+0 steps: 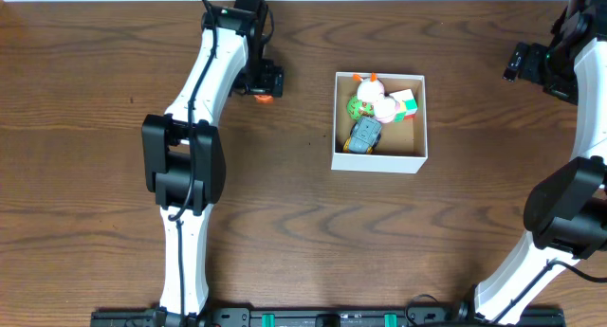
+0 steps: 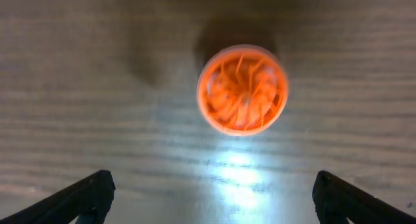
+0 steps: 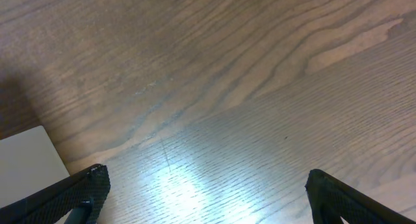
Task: Pack container
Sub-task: 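Move the left gripper to the orange disc toy and grasp it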
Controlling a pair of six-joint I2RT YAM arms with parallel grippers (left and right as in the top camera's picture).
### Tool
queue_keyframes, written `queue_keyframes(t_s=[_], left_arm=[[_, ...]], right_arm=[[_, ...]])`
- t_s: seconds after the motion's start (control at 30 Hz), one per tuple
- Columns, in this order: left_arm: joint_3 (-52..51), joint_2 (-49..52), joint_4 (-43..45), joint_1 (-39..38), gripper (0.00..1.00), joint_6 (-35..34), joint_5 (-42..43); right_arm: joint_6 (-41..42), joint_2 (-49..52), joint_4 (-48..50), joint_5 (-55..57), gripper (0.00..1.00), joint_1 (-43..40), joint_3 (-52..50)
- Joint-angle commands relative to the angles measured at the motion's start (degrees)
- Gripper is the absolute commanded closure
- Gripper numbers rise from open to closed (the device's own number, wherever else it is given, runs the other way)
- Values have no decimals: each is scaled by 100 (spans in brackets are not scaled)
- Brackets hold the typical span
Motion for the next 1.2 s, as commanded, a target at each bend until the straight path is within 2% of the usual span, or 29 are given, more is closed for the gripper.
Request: queue_keyframes(t_s=[0.0,0.2,0.67,1.17], left_arm=[[116,7,219,42,2,229,61],[116,90,658,46,2,227,61],[111,625,938,46,2,299,61],[107,748,1174,57,2,402,59]], right_arm=[[103,24,-2,0,1,-35,-20],[101,24,-4,0,1,-35,-20],[103,24,-4,0,1,-35,-20],[101,24,-4,0,1,-35,-20]])
